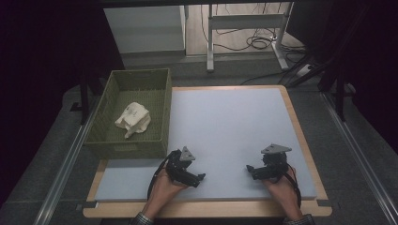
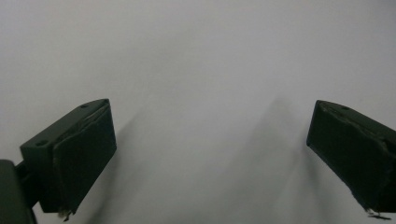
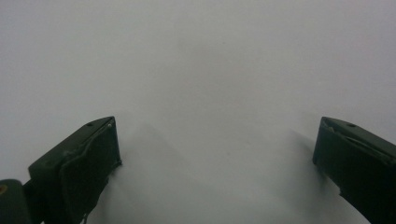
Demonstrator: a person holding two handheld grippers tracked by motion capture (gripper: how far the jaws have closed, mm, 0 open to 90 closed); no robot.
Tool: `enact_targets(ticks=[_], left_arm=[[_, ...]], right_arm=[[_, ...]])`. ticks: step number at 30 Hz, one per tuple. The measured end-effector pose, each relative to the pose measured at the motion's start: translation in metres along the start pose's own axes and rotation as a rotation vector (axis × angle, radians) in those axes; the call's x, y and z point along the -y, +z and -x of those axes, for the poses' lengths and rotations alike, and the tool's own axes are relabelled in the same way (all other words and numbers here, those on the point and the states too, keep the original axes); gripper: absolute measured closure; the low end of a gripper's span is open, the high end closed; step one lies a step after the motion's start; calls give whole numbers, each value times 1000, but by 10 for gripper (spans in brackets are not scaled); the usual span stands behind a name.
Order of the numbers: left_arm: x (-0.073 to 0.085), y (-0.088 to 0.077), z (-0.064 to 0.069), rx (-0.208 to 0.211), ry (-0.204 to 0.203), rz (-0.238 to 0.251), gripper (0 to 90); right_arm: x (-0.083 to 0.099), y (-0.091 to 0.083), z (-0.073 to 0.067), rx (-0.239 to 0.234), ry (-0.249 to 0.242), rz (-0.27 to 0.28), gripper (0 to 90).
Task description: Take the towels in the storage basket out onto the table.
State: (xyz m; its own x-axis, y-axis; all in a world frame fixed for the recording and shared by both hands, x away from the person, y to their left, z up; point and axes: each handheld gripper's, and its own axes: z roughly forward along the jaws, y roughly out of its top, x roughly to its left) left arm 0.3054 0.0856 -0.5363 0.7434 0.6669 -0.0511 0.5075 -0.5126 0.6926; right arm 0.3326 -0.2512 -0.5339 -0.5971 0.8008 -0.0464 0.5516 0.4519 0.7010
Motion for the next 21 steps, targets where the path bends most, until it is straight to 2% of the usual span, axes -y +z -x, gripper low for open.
enact_targets(ticks=[4,9,13,21], left_arm=[[-11,-3,3,7,32,-1,18],[-20,-4,3,24,41,5,18],[-30,-2,3,25,58,-12,17],[-46,-2,1,42,55,-34,16]], right_arm=[[0,0,0,0,0,0,7],[0,0,0,0,-1,1,7],[0,0,0,0,0,1,7],[0,0,0,0,-1,1,7]])
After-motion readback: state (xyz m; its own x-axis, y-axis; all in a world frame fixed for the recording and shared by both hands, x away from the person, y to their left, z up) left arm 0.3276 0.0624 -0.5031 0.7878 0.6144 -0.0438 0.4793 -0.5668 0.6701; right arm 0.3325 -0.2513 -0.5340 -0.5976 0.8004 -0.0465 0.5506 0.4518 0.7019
